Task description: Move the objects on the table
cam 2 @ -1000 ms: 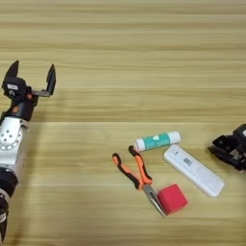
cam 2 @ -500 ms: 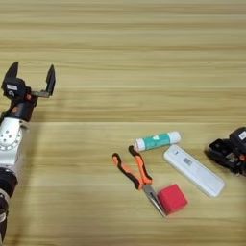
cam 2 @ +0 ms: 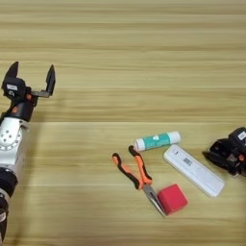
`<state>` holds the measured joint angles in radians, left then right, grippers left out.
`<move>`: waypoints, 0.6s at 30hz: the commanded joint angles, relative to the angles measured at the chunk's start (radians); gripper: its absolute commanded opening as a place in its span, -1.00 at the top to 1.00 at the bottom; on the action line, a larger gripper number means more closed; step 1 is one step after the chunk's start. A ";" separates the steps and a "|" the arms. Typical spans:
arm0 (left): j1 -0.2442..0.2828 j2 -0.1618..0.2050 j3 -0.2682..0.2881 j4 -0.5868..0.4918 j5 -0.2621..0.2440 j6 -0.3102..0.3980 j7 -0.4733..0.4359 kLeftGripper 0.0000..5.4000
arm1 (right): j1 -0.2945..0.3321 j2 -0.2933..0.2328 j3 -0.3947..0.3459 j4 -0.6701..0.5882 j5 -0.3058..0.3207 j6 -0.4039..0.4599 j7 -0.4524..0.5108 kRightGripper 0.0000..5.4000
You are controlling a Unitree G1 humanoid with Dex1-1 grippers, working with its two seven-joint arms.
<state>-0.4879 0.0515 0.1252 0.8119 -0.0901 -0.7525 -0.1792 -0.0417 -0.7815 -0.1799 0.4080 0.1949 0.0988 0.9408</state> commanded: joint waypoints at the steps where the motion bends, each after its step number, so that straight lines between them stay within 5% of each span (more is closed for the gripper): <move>1: -0.015 -0.001 0.000 0.006 -0.003 -0.007 0.001 -1.00 | -0.010 0.000 -0.008 -0.019 0.015 0.000 0.005 -0.44; 14: -0.018 -0.006 -0.003 0.007 0.002 -0.006 0.007 -1.00 | 0.048 -0.015 -0.077 -0.328 0.131 0.039 0.029 -0.98; 18: -0.018 -0.008 -0.004 0.007 0.003 -0.006 0.009 -1.00 | 0.094 -0.020 -0.096 -0.459 0.164 0.026 0.052 -0.99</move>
<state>-0.4900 0.0490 0.1231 0.8128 -0.0886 -0.7538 -0.1757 0.0239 -0.7831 -0.2552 0.0214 0.3412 0.1281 0.9739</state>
